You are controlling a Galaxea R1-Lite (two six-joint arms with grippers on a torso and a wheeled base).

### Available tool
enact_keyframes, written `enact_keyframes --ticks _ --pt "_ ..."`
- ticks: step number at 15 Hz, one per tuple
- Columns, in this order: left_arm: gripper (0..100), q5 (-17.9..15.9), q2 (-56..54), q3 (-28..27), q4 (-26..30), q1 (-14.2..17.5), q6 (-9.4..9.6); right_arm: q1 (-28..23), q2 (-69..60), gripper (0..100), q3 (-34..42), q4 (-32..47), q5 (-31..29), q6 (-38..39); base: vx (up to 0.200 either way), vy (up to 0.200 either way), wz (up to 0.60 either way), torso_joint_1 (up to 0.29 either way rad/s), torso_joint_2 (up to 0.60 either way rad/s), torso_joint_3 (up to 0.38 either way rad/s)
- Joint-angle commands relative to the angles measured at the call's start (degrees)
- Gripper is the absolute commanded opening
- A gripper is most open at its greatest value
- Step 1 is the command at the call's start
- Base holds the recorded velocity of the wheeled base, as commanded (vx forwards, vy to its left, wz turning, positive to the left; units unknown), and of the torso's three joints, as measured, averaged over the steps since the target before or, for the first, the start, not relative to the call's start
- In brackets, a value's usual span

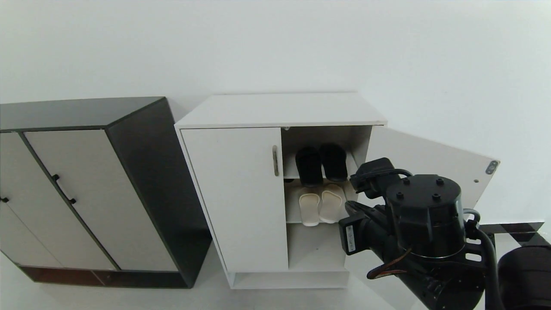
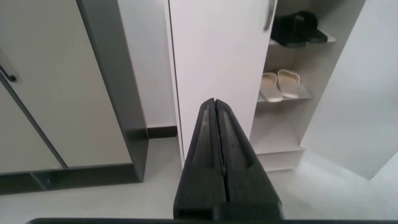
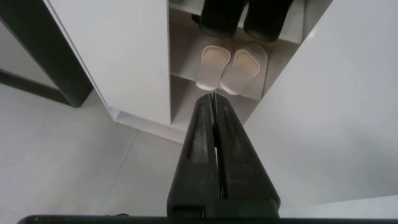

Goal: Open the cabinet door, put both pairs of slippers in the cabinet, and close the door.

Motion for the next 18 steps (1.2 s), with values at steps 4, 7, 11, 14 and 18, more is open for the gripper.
enact_keyframes --ticks 4,7,11,14,18 --pt "0 0.01 -0.01 0.0 0.01 0.0 0.04 0.02 0.05 0 0.0 -0.03 0.0 0.06 0.0 0.0 0.0 0.193 -0.5 -0.314" --pt "0 0.01 -0.01 0.0 0.01 0.0 -0.05 0.02 0.13 0 0.09 -0.03 0.0 0.06 0.0 0.0 0.0 0.209 -0.52 -0.313" --pt "0 0.01 -0.01 0.0 0.01 0.0 -0.05 0.02 0.22 0 0.44 0.06 0.09 -0.29 0.0 0.0 0.0 0.192 -0.46 -0.271" --pt "0 0.01 -0.01 0.0 0.01 0.0 0.04 0.02 0.57 0 0.97 -0.03 0.09 -0.73 0.0 0.0 0.0 0.034 -0.08 -0.047" --pt "0 0.01 -0.01 0.0 0.01 0.0 -0.05 -0.25 0.75 0 0.97 0.06 0.0 -0.82 0.0 0.0 -0.15 -0.001 0.0 0.001"
